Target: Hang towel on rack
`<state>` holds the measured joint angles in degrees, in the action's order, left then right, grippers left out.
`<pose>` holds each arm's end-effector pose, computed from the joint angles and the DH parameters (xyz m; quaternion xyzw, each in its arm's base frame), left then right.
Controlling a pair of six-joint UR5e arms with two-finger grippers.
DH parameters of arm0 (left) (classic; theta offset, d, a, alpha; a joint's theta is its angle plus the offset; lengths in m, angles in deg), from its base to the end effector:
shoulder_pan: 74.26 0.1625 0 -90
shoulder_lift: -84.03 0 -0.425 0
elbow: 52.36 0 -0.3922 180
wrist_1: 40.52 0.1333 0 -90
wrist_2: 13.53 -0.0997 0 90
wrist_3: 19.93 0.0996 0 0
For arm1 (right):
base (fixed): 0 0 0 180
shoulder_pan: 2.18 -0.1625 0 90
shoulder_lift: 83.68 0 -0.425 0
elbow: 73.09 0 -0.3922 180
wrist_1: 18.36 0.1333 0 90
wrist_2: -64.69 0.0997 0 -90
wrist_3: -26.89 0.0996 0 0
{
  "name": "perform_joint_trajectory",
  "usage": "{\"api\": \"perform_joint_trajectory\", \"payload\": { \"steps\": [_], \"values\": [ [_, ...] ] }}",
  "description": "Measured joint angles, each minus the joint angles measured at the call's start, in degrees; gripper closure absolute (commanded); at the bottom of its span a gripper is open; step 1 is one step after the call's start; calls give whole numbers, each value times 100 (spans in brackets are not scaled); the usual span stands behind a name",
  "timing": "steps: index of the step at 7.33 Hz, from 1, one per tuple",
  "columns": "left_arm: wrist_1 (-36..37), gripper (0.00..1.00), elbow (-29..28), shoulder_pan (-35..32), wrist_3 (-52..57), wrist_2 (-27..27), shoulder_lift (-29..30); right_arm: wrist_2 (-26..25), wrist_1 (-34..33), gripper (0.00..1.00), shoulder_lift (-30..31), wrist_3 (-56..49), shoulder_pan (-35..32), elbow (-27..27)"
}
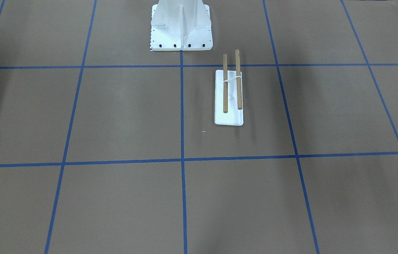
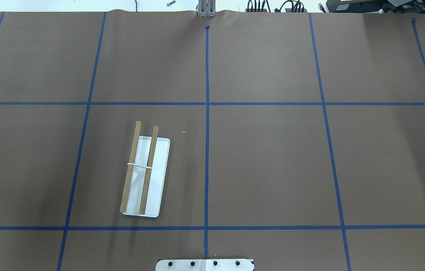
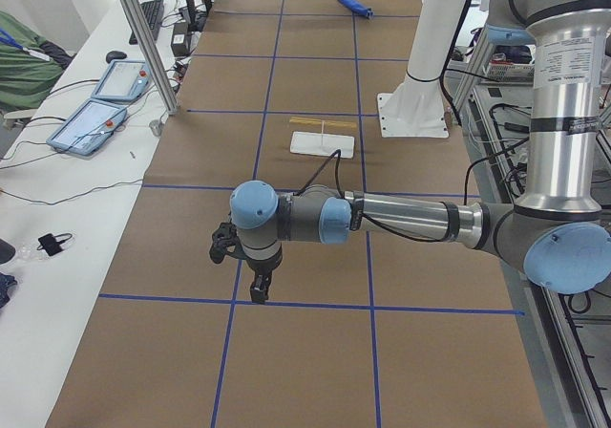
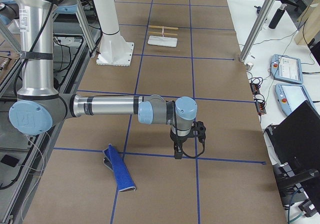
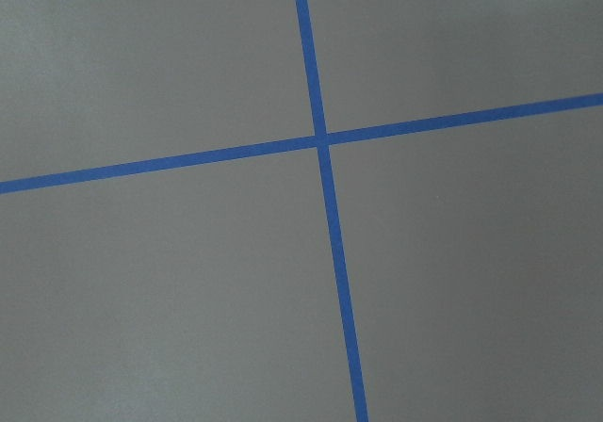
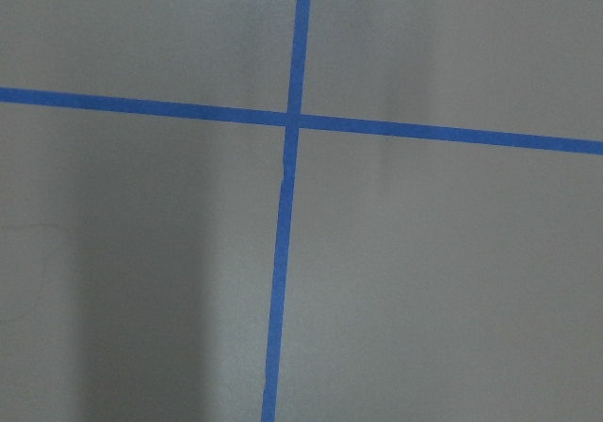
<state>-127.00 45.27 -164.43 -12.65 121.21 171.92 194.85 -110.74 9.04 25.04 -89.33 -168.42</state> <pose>-0.0646 -0.4767 0.6167 0.0408 0.3787 0.0640 0.9224 0.0455 -0.4745 0.6449 -0.0011 -0.3433 -0.0392 0.9384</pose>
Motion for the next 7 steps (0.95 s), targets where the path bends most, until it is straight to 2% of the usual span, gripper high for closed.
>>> {"api": "perform_joint_trajectory", "payload": {
  "steps": [4,7],
  "values": [
    [-251,2,42,0,-18,8,-4,2,-2,0,-7,-2,-3,-82],
    [-699,2,55,0,-24,3,1,49,-13,0,-1,-1,12,-579]
  ]
}}
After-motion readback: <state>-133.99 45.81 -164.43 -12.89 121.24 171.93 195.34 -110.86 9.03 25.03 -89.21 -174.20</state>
